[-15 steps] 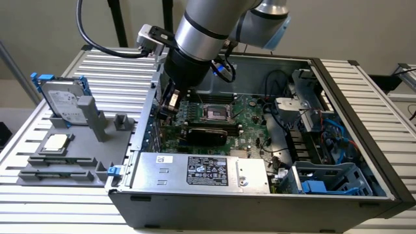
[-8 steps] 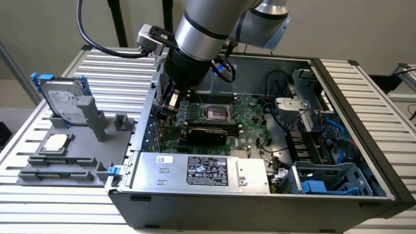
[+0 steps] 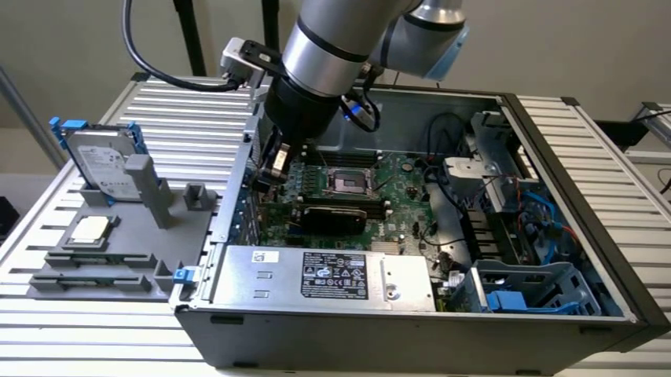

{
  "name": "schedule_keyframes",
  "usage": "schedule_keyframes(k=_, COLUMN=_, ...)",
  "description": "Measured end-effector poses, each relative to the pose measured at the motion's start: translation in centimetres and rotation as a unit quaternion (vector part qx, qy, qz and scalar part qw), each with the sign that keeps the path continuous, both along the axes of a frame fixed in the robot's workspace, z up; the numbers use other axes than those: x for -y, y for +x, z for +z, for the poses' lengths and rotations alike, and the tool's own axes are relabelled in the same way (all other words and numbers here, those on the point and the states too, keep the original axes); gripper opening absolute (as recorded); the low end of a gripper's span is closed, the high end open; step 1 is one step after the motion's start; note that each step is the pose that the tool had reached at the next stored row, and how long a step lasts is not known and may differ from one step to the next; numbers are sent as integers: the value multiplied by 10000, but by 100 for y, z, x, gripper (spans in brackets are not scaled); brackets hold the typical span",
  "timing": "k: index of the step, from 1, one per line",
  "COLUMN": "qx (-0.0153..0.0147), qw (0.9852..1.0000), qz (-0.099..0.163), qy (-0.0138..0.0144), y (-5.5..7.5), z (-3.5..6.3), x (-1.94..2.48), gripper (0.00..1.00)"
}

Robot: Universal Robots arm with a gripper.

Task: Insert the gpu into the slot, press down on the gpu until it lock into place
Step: 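Press down on the gpu until it lock into place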

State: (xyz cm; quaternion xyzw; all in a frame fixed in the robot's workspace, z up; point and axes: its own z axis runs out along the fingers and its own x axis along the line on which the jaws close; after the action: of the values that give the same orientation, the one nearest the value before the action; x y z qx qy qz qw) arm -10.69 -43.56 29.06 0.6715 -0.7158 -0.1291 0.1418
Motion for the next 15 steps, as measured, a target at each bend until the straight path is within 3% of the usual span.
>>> schedule_keyframes(k=15, qx=14, qw=10000, qz=1, qy=-2, y=-10, z=-32, x=0, gripper=11)
